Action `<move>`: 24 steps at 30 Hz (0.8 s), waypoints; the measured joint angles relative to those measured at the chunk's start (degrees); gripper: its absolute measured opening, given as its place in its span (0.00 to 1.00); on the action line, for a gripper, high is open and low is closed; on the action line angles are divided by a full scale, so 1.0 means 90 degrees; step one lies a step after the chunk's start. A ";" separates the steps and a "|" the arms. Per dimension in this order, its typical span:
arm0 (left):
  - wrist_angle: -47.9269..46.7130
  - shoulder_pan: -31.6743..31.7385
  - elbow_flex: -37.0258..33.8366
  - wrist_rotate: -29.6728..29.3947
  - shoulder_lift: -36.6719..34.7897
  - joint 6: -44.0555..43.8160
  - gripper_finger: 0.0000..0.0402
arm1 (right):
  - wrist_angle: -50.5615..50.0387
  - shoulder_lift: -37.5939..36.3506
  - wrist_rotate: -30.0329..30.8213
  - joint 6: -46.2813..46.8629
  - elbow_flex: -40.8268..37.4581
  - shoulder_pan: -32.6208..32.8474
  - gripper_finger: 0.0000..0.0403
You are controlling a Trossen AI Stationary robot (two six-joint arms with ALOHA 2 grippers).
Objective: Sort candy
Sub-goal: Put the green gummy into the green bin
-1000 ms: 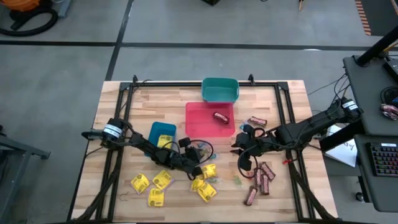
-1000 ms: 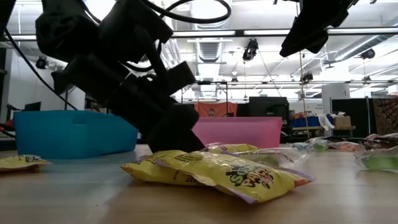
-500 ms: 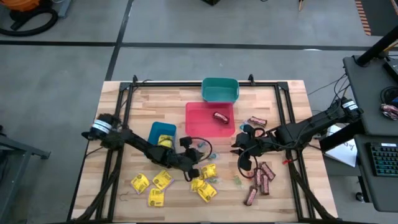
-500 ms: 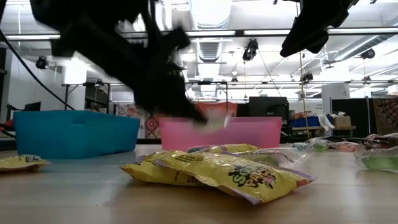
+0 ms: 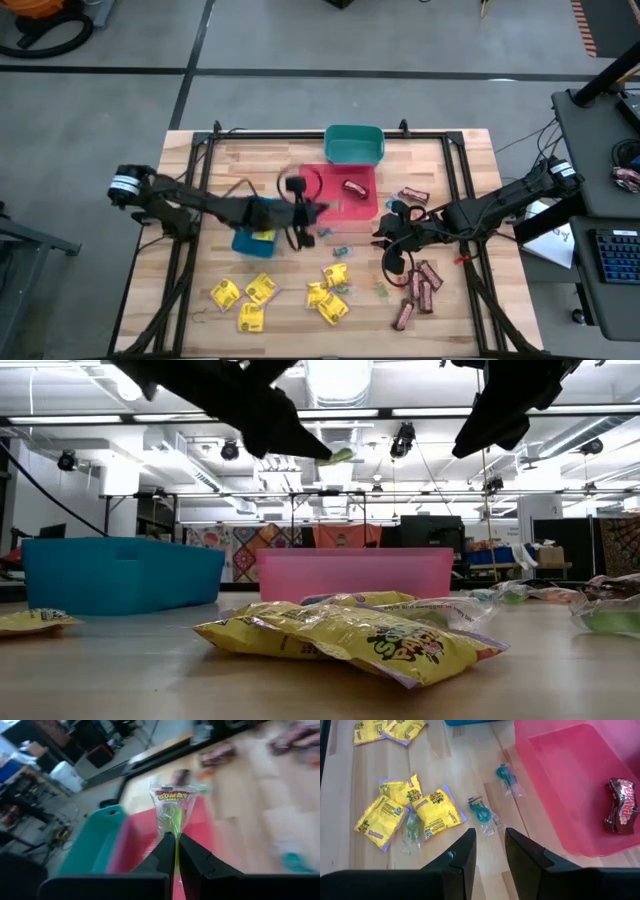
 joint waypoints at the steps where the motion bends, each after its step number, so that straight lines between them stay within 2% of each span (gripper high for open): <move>1: 0.0005 0.0199 0.0000 0.0116 -0.0021 -0.0009 0.00 | 0.0000 0.0000 -0.0002 0.0000 -0.0007 0.0000 0.24; 9: 0.0043 0.1825 0.0466 0.1069 0.0164 -0.1602 0.00 | -0.0011 0.0000 0.0001 -0.0027 -0.0087 0.0000 0.24; 15: -0.0143 0.2428 0.1134 0.1625 0.0707 -0.0971 0.00 | -0.0011 -0.0010 0.0040 -0.0050 -0.0134 0.0000 0.24; 24: -0.2429 0.3195 0.3022 0.2399 0.2151 -0.0791 0.00 | -0.0028 -0.0015 0.0047 -0.0053 -0.0154 0.0000 0.24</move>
